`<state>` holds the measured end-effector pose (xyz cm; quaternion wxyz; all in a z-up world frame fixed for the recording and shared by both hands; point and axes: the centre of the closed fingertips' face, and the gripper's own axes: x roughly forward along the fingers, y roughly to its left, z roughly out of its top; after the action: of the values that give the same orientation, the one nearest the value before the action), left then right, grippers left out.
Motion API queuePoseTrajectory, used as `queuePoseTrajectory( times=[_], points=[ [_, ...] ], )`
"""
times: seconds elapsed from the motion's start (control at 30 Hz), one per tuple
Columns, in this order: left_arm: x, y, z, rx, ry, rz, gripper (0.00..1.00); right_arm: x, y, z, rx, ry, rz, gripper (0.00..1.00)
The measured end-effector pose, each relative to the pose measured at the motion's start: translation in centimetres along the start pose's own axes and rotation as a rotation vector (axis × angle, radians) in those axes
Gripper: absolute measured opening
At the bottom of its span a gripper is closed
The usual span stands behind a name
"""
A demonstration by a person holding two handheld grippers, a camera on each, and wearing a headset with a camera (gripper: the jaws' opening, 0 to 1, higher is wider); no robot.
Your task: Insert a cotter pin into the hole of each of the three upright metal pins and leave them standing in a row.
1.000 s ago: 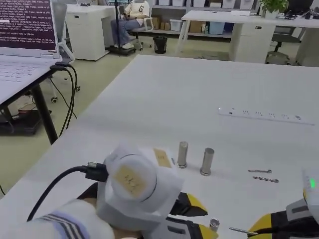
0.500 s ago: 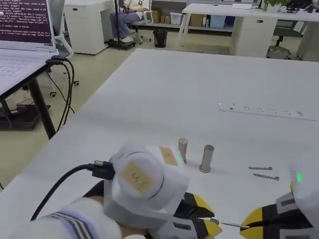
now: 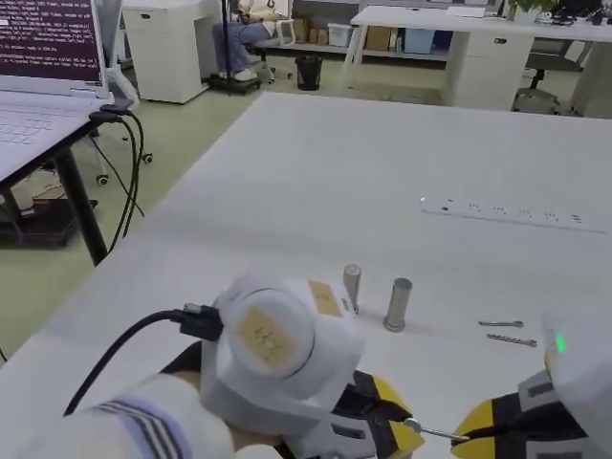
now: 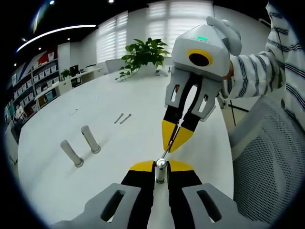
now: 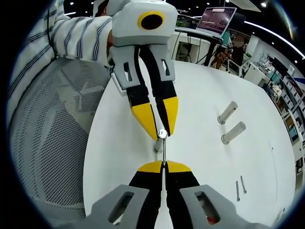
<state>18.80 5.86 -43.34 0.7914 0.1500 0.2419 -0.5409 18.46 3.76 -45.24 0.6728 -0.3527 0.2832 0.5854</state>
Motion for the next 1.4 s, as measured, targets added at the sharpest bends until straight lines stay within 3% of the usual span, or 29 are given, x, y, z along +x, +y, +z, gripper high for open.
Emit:
queuePoseTrajectory(
  times=[0.43, 0.67, 1.4],
  points=[
    [0.0, 0.1, -0.1, 0.026, -0.004, -0.018, 0.05, 0.0, -0.5, 0.5, -0.066, -0.014, 0.011, 0.00],
    [0.2, 0.1, -0.1, 0.024, -0.004, -0.038, 0.05, 0.5, -0.6, 0.6, -0.114, -0.009, 0.054, 0.00],
    [0.1, 0.1, -0.3, -0.001, -0.007, -0.036, 0.05, 1.4, -0.2, 1.2, -0.085, -0.024, 0.076, 0.00]
  ],
)
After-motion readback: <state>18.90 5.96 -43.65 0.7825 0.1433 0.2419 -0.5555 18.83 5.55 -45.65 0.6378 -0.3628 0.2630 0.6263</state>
